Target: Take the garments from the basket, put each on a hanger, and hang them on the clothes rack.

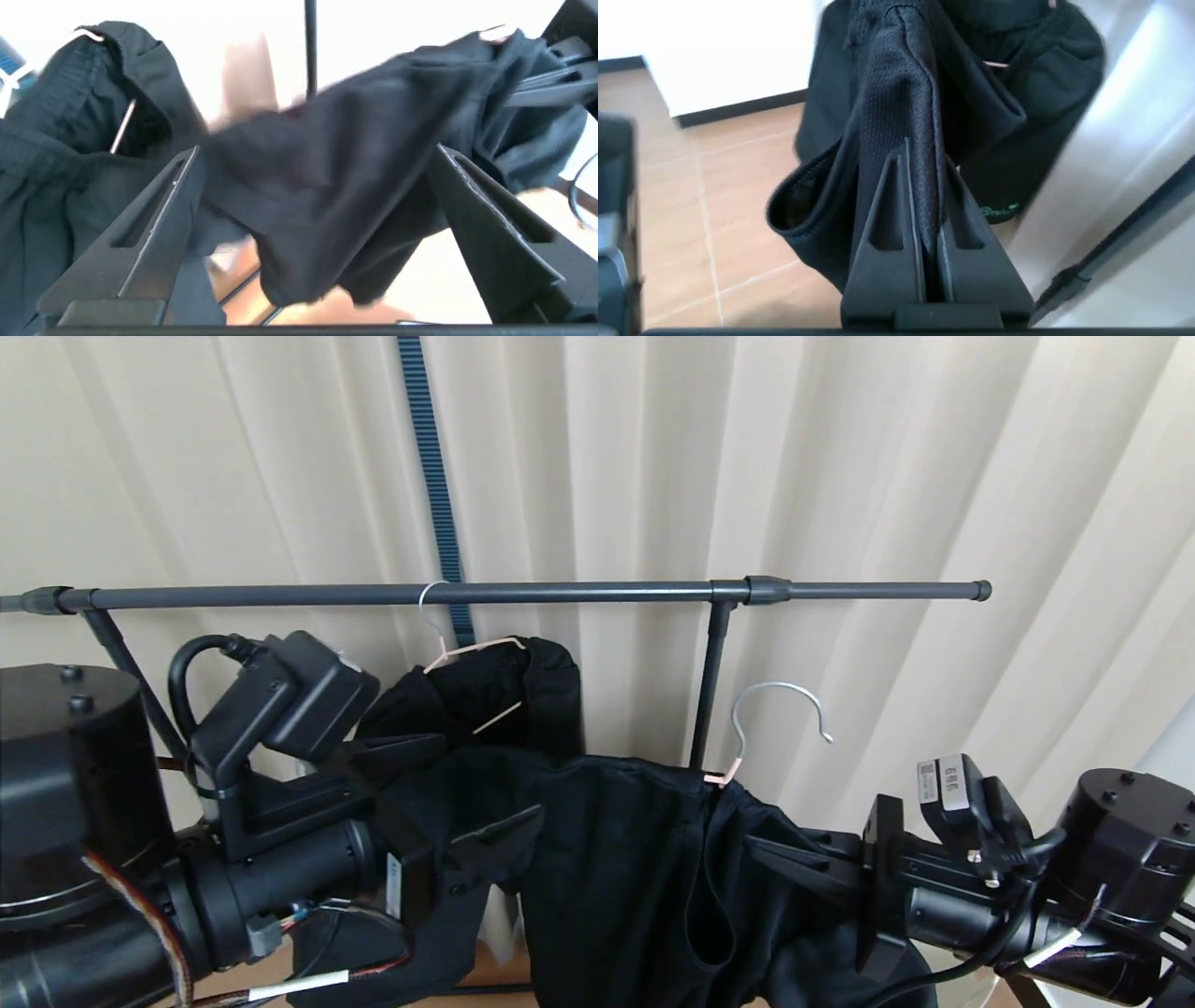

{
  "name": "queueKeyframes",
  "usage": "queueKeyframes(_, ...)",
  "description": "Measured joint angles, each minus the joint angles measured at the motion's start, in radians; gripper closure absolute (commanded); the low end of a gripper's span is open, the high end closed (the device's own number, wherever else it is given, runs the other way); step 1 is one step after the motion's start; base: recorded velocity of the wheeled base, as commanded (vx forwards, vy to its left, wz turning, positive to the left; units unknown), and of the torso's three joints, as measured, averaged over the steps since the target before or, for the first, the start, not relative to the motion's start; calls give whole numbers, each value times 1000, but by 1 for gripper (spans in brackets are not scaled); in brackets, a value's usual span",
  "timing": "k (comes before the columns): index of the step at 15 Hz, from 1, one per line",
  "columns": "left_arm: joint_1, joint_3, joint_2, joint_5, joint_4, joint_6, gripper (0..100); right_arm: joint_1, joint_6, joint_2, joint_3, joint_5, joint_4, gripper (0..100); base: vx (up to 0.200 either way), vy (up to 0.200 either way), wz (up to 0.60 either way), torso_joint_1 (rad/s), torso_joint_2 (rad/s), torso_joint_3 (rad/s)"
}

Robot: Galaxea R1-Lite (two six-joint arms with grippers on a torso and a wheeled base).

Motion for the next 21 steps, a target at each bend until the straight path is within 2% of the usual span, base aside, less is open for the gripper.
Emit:
queueKeyframes(6, 258, 48, -67, -486, 1, 0, 0, -119, -1, -45, 39, 272, -2, 100, 0, 0, 0, 0, 0, 0)
queueKeyframes(9, 372, 76, -72, -705, 1, -3, 0, -133, 0, -56, 46, 294, -1, 100, 0, 0, 0, 0, 0, 0)
queueKeyframes(10, 412, 88, -71, -755, 1, -4, 0, -134, 0, -60, 48, 310, -2, 100, 0, 0, 0, 0, 0, 0)
queueKeyframes(13, 472, 118, -34, -836, -2, -3, 0, -135, 2, -76, 54, 333, -1, 100, 0, 0, 0, 0, 0, 0)
queueKeyframes(21, 486, 159, 74, -847, -10, 5, 0, -133, 6, -110, 56, 337, 0, 100, 0, 0, 0, 0, 0, 0)
